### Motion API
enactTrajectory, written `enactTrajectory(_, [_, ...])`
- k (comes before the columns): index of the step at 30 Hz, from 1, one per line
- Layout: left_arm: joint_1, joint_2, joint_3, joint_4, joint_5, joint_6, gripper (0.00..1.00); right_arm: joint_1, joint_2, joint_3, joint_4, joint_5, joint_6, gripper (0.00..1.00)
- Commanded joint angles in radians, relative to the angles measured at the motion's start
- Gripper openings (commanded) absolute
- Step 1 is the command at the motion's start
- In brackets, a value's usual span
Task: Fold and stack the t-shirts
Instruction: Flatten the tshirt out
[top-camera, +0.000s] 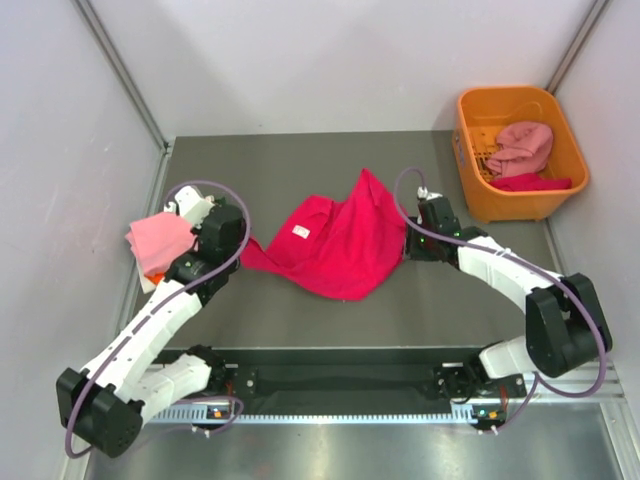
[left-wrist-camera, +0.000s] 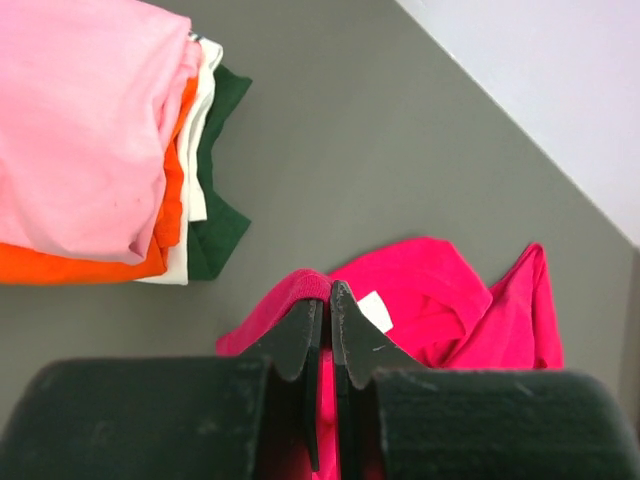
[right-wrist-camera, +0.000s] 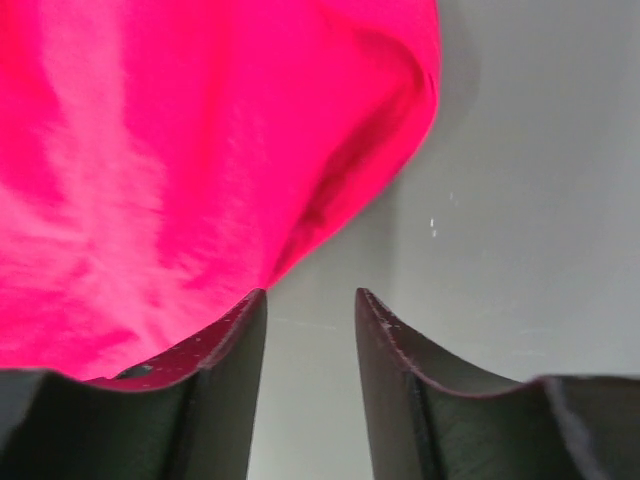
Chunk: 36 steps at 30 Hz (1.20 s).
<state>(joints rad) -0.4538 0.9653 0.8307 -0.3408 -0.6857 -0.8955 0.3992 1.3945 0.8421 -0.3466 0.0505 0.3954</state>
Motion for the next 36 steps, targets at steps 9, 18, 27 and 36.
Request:
enactTrajectory(9, [0.006, -0.006, -0.07, 0.117, 0.022, 0.036, 0.0, 0.003, 0.029, -0.097, 0.245, -0.031, 0.152, 0.35])
enactTrajectory(18, [0.006, -0.05, -0.071, 0.12, -0.044, 0.058, 0.0, 0.004, 0.155, -0.051, 0.258, -0.008, 0.174, 0.34])
enactTrajectory(27, [0.007, -0.033, -0.088, 0.128, -0.083, 0.055, 0.0, -0.014, 0.023, -0.15, 0.302, 0.046, 0.197, 0.45])
enactTrajectory(36, [0.006, -0.034, -0.097, 0.12, -0.146, 0.05, 0.0, -0.039, 0.032, -0.173, 0.31, 0.017, 0.186, 0.37])
